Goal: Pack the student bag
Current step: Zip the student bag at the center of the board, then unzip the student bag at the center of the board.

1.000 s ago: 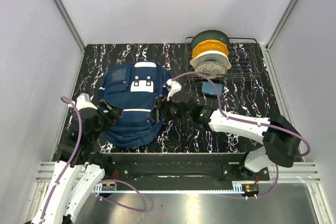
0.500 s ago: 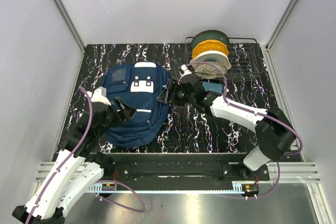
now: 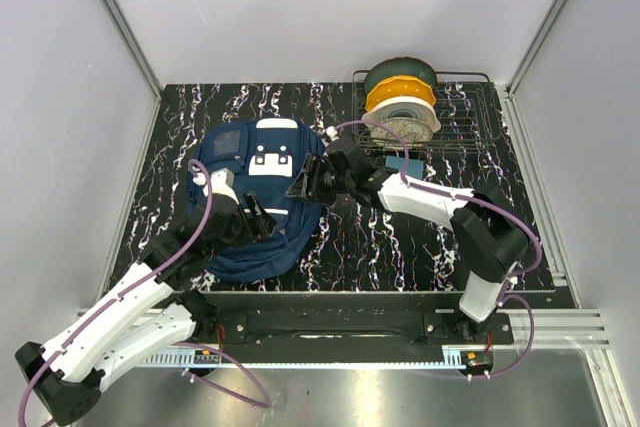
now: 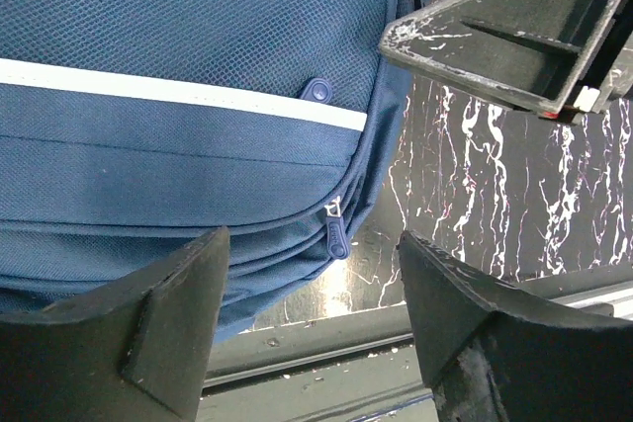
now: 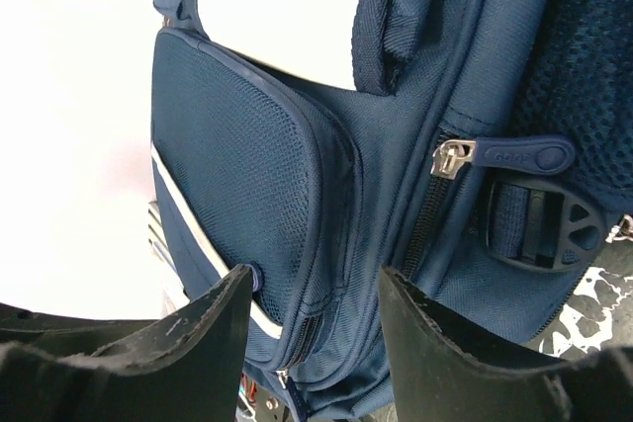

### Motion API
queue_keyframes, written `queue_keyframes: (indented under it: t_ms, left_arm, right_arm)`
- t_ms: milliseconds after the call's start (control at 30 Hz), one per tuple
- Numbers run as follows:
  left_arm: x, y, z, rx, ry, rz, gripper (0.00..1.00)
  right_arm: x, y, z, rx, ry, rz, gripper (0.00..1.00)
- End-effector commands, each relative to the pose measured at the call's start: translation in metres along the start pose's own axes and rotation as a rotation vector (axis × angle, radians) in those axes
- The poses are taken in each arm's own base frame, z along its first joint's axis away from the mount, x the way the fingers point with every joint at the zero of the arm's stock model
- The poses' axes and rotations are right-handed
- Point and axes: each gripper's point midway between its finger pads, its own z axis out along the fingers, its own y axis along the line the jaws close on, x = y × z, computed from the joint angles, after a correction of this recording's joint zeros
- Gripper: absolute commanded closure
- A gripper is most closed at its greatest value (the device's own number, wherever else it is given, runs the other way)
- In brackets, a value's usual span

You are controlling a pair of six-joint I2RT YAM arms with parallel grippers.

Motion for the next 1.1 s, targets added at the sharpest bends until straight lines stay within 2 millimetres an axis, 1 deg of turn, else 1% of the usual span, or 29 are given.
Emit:
queue_keyframes:
  t_ms: [0,67,100,133,300,333,367,467,533,633,700,733,800,867,967,1000,1067]
  left_arm:
    - [-0.021,-0.018,-0.005,0.023,-0.069,-0.031,0.28]
    - [-0.016,-0.019,-0.002,0.015,-0.055,-0.021,0.28]
    - [-0.015,-0.019,-0.001,0.011,-0.054,-0.026,0.28]
    - [-0.014,-0.020,-0.001,0.011,-0.049,-0.024,0.28]
    - [-0.003,-0.019,0.008,-0.016,-0.015,-0.016,0.29]
    - [-0.002,-0.021,0.009,-0.015,-0.010,-0.013,0.29]
    - [0.000,-0.021,0.011,-0.019,-0.003,-0.012,0.29]
    - [0.003,-0.023,0.014,-0.014,0.003,-0.016,0.29]
    - [0.006,-0.027,0.016,0.000,0.011,-0.025,0.29]
    - [0.013,-0.029,0.018,-0.010,0.027,-0.030,0.29]
    - [0.018,-0.029,0.021,-0.029,0.037,-0.038,0.29]
    - [0.023,-0.029,0.020,-0.039,0.051,-0.030,0.30]
    - [0.027,-0.025,0.023,-0.085,0.059,-0.034,0.31]
    - [0.037,-0.021,0.023,-0.118,0.084,-0.016,0.34]
    - [0.040,-0.026,0.025,-0.129,0.077,-0.027,0.37]
    - [0.038,-0.025,0.027,-0.143,0.059,-0.030,0.40]
    - [0.035,-0.024,0.030,-0.163,0.042,-0.026,0.42]
  right_arm:
    - [-0.013,0.029,0.007,-0.090,-0.006,-0.021,0.44]
    - [-0.013,0.032,0.009,-0.100,0.002,-0.025,0.46]
    - [-0.011,0.028,0.014,-0.092,0.011,-0.022,0.47]
    - [-0.012,0.030,0.014,-0.095,0.011,-0.023,0.50]
    - [-0.008,0.024,0.020,-0.088,0.030,-0.016,0.58]
    - [-0.007,0.024,0.020,-0.089,0.033,-0.016,0.67]
    - [-0.007,0.024,0.020,-0.090,0.034,-0.016,0.71]
    - [-0.008,0.027,0.020,-0.100,0.034,-0.018,0.92]
    - [-0.008,0.030,0.019,-0.112,0.039,-0.021,1.00]
    - [-0.009,0.033,0.017,-0.120,0.035,-0.015,1.00]
    - [-0.010,0.033,0.015,-0.114,0.028,-0.011,1.00]
    - [-0.011,0.030,0.015,-0.099,0.017,-0.003,1.00]
    - [-0.013,0.031,0.012,-0.095,0.003,0.000,1.00]
    - [-0.015,0.029,0.012,-0.086,-0.006,0.007,1.00]
    - [-0.015,0.031,0.009,-0.086,-0.013,0.008,1.00]
    - [-0.015,0.032,0.008,-0.088,-0.013,0.007,1.00]
    - [-0.017,0.033,0.005,-0.090,-0.020,0.000,1.00]
